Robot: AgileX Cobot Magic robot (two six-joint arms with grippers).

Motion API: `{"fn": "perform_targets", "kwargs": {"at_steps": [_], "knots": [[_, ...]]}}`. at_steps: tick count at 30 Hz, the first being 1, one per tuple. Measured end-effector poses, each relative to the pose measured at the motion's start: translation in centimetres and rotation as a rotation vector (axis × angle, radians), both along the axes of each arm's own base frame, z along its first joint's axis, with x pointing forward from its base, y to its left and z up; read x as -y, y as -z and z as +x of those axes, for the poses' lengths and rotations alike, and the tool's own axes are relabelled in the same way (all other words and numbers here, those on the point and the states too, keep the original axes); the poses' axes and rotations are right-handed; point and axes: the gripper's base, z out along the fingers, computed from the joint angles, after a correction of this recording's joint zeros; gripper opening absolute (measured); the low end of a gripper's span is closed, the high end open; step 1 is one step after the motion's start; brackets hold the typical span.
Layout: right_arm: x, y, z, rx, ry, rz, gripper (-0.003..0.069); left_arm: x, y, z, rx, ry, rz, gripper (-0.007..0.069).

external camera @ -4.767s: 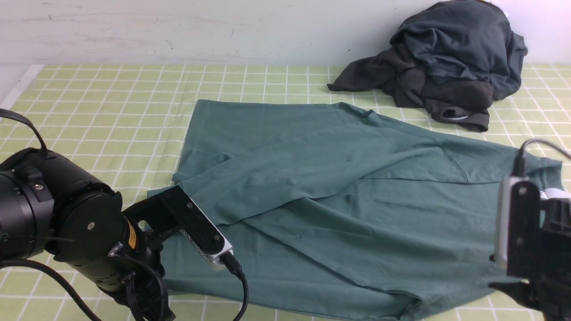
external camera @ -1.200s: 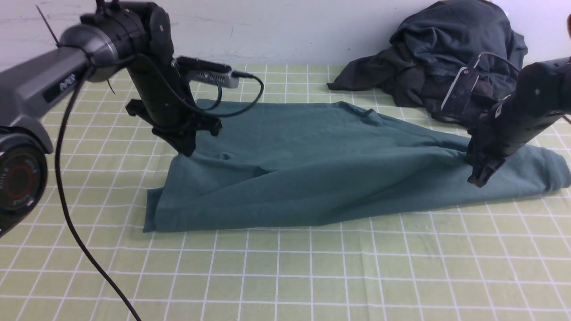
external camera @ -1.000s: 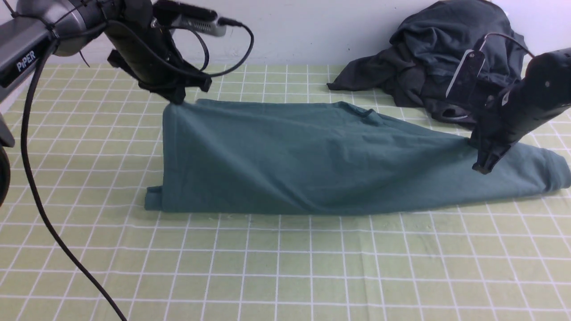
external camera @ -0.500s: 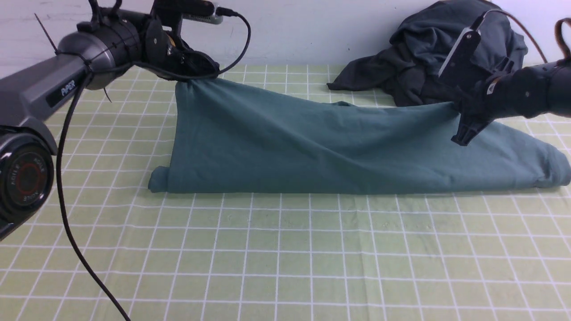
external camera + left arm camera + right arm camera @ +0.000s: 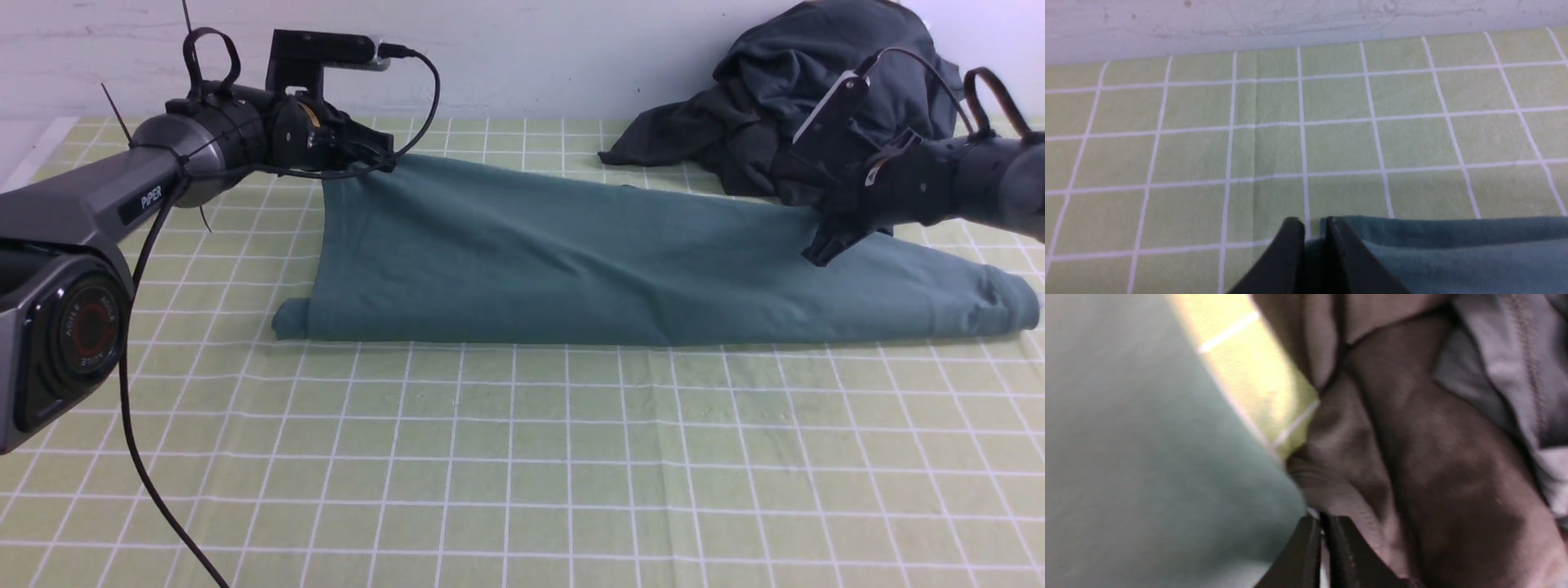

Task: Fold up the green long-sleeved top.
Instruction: Use both arms to drag the lower edge of the fabric forward and fold it over the upper edge, then use the right arm to clamp the right edge of the fabric

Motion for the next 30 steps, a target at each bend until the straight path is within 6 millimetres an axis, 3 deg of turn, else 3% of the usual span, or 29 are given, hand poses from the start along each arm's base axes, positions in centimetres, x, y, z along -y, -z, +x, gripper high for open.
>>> {"fn": "perform_targets", "kwargs": {"at_steps": [4,5,6,8,10,11,13,15,16,17,20,22,26,30], "knots": [[0.1,-0.6,0.0,-0.011,0.051,0.048,0.0187,-0.2,0.2,0.1,0.007,0.020,0.053,0.0293],[0.1,-0.8,-0.1,-0.010,0.055,0.050,0.0195,-0.2,0.2,0.1,0.007,0.020,0.054,0.0293],[0.2,-1.9,-0.5,-0.039,0.097,0.079,0.0258,-0.6,-0.6,-0.4,-0.040,0.012,0.077,0.0383],[0.4,-4.3,-1.3,-0.075,0.148,0.106,0.0307,-0.9,-1.9,-1.1,-0.088,0.004,0.103,0.0427],[0.5,-5.8,-2.0,-0.096,0.182,0.123,0.0325,-1.2,-3.6,-1.9,-0.130,-0.002,0.132,0.0441],[0.7,-7.6,-2.9,-0.125,0.221,0.135,0.0340,-1.5,-5.3,-2.9,-0.166,-0.001,0.164,0.0435],[1.3,-10.5,-4.8,-0.195,0.313,0.167,0.0349,-2.0,-8.4,-4.8,-0.229,0.007,0.223,0.0390],[2.5,-11.5,-6.4,-0.289,0.423,0.205,0.0351,-2.4,-11.2,-7.0,-0.303,0.022,0.277,0.0318],[3.5,-11.2,-7.0,-0.347,0.486,0.223,0.0351,-2.7,-12.6,-8.3,-0.357,0.028,0.297,0.0252],[3.9,-11.2,-7.1,-0.358,0.504,0.228,0.0351,-2.7,-12.6,-8.3,-0.357,0.028,0.296,0.0252],[8.7,-7.7,-7.8,-0.526,0.717,0.331,0.0351,-3.2,-16.1,-12.3,-0.495,0.061,0.293,0.0077],[11.0,-5.3,-7.6,-0.551,0.805,0.382,0.0351,-3.4,-17.9,-13.9,-0.495,0.096,0.279,0.0027],[14.7,-1.3,-7.8,-0.589,0.974,0.446,0.0367,-3.2,-20.8,-17.2,-0.447,0.163,0.259,-0.0001],[16.0,-1.2,-8.2,-0.572,1.040,0.483,0.0412,-3.2,-23.9,-22.0,-0.379,0.194,0.233,-0.0003]]}}
